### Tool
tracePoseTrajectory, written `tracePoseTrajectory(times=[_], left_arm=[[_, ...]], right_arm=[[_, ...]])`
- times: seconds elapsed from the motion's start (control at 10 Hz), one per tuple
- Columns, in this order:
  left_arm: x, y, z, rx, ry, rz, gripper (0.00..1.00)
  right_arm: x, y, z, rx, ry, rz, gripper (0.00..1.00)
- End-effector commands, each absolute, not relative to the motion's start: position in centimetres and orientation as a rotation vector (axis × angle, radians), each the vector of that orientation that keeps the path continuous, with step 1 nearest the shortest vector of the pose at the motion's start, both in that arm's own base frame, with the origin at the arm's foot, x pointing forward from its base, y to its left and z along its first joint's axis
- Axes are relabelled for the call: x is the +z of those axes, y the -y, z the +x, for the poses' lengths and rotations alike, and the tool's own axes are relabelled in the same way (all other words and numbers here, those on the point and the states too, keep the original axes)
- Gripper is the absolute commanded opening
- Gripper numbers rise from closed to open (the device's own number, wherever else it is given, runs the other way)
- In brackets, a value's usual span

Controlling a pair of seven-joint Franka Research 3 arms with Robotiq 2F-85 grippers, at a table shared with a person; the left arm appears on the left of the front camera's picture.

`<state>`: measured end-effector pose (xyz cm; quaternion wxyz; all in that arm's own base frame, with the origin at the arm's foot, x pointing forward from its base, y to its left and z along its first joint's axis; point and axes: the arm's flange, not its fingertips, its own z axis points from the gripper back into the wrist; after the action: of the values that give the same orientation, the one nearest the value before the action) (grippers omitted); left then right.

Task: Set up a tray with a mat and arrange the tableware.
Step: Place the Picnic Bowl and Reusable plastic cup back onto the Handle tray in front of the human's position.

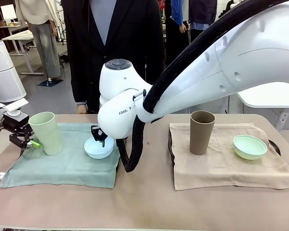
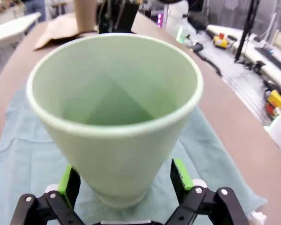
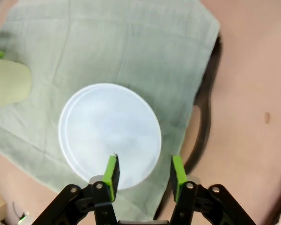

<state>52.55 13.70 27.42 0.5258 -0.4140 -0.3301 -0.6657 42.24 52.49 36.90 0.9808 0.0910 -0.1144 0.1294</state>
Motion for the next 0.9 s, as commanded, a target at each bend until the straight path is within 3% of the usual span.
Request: tracePoseTrajectory(times=[0.0, 0.1, 0.2, 0.5, 0.8], left_arm=[[29.3, -15.0, 52.5, -1.574, 0.730, -0.912, 1.00], [30.0, -16.0, 52.7, -1.566, 0.736, -0.870, 1.00], [30.7, -17.1, 52.8, -1.560, 0.742, -0.822, 1.00], [36.2, -21.5, 51.4, -1.509, 0.716, -0.659, 1.00], [44.6, -21.9, 46.6, -1.541, 0.484, -0.450, 1.00]], right_arm=[[38.9, -50.6, 40.3, 0.270, 0.241, 0.146, 1.00], [39.6, -49.9, 39.6, 0.269, 0.253, 0.146, 0.89], [40.1, -49.3, 38.6, 0.270, 0.262, 0.146, 1.00], [44.2, -46.8, 34.0, 0.235, 0.263, 0.046, 1.00], [51.0, -46.3, 29.4, 0.216, 0.329, -0.054, 1.00]])
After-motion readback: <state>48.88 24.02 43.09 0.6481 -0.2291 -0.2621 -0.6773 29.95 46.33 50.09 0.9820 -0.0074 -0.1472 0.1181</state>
